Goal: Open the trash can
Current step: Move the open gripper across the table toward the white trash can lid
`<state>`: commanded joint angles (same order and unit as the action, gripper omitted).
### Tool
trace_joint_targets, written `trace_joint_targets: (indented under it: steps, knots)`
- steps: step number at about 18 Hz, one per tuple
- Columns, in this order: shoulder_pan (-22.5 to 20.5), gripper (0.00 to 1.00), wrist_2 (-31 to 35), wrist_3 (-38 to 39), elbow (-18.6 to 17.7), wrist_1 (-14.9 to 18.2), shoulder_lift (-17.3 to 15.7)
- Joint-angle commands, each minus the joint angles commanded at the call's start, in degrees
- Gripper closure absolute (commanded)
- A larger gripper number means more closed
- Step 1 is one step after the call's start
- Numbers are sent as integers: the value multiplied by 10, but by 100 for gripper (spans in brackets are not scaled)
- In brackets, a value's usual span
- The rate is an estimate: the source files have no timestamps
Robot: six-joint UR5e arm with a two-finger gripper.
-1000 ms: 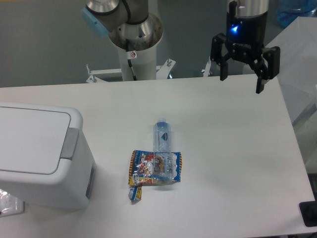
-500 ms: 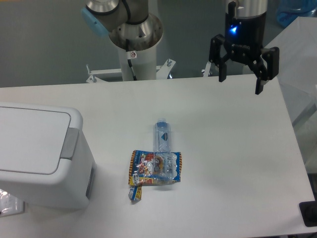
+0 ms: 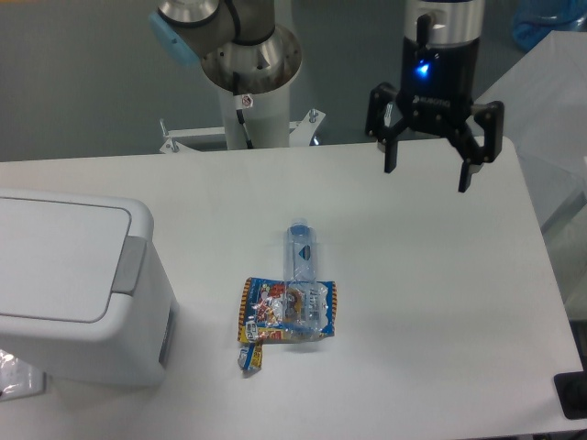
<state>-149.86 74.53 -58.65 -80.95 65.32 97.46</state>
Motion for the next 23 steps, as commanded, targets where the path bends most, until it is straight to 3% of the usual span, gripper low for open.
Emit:
trace_joint_targets:
  steps: [3, 8, 13, 20, 23]
  knots:
    - [26, 0, 1, 49, 0, -34, 18]
    - [73, 0, -3, 61, 2, -38, 30]
    - [125, 0, -3, 237, 10, -43, 47]
    - [164, 0, -30, 394, 12, -43, 63]
    - [171, 0, -32, 423, 11, -43, 63]
